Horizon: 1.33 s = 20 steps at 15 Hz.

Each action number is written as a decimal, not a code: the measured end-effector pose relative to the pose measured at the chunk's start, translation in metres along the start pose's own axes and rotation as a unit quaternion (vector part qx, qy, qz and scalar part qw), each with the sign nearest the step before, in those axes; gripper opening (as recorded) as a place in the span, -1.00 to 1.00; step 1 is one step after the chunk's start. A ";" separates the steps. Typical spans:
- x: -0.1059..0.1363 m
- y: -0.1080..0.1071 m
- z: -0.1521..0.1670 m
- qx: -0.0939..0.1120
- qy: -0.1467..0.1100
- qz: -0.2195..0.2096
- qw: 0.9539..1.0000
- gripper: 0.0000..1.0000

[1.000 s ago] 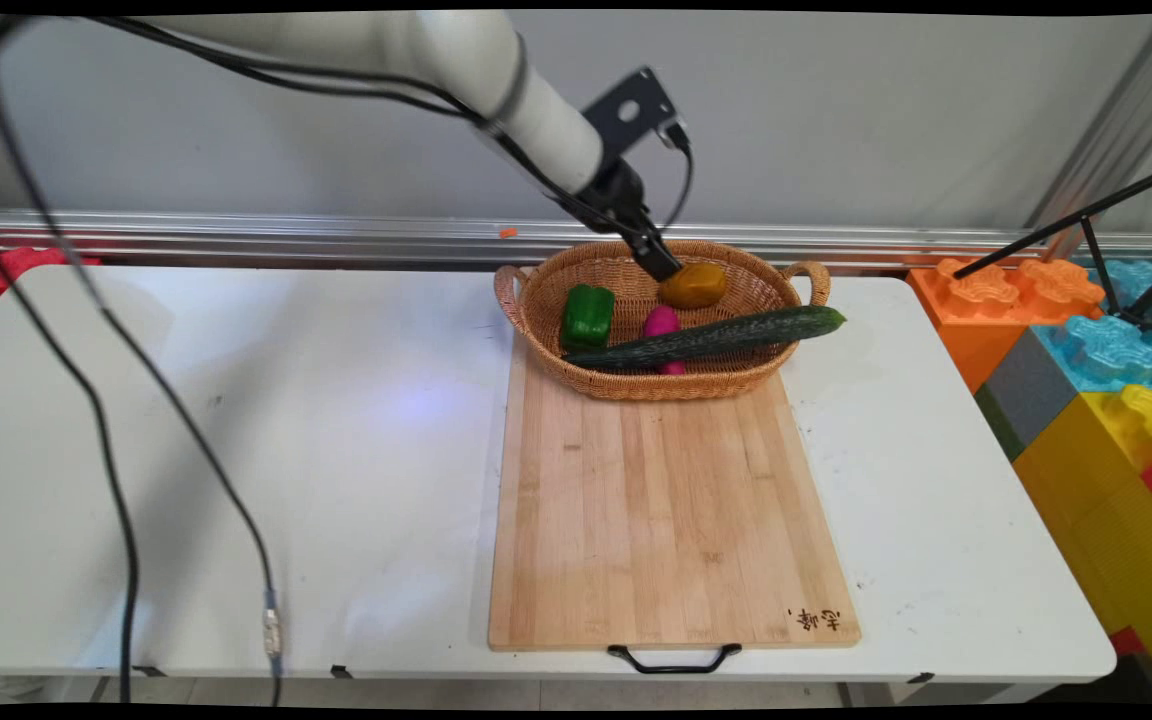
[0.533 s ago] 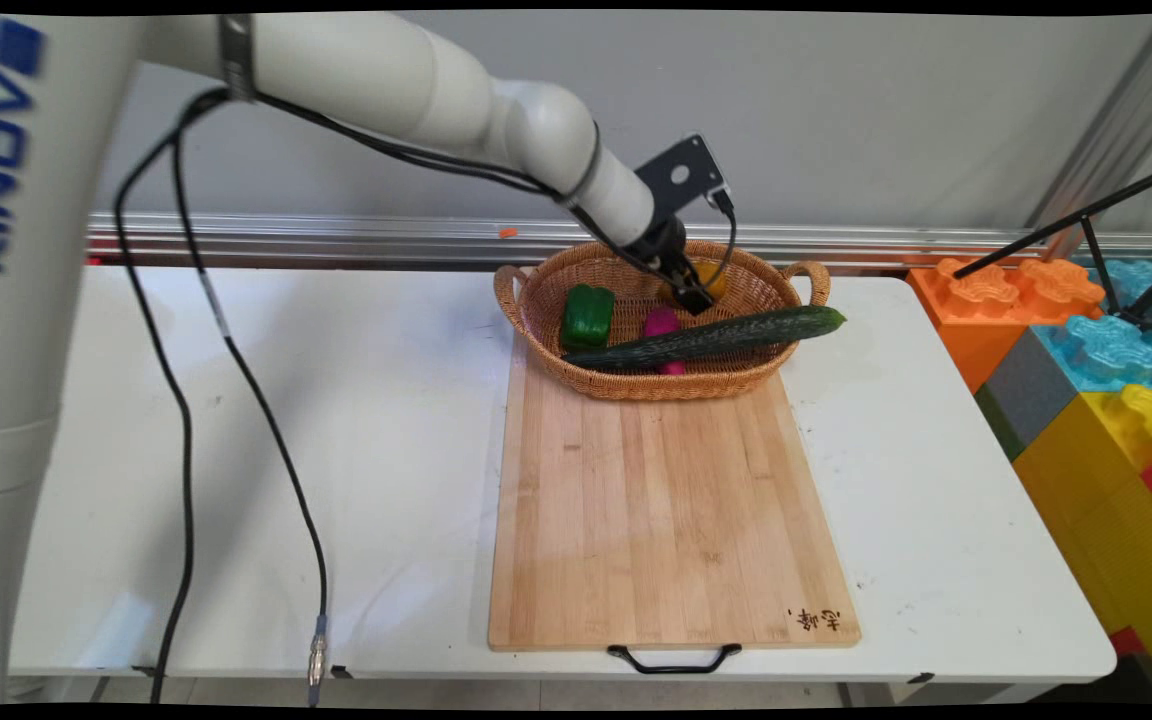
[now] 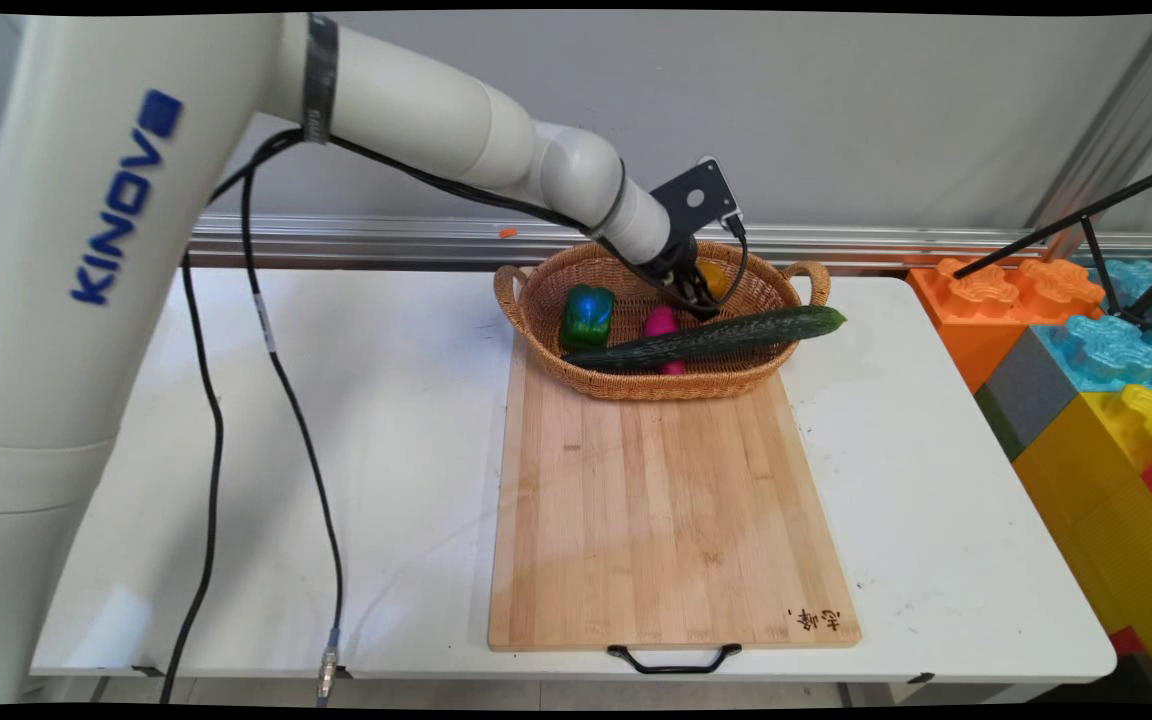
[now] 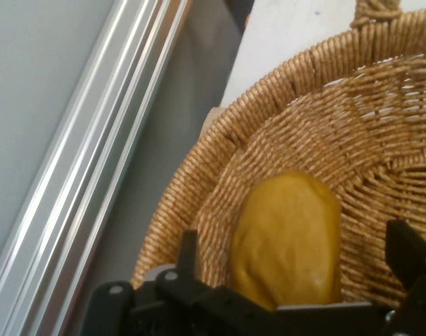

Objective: Pick up the potato from the vegetable basket, then place the picked object on the cutting board

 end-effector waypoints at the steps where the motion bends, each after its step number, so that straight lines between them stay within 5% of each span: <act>1: -0.001 0.001 0.004 0.001 -0.001 0.002 1.000 1.00; 2: -0.001 0.002 0.006 0.002 -0.001 0.003 1.000 -1.00; 8: 0.001 0.003 -0.003 0.010 0.003 0.002 1.000 -1.00; 15: 0.032 -0.009 -0.072 0.031 0.041 -0.002 0.999 -1.00; 17: 0.043 -0.007 -0.098 0.020 0.053 -0.004 0.998 -1.00; 20: 0.056 0.014 -0.132 -0.033 0.065 -0.005 0.997 -1.00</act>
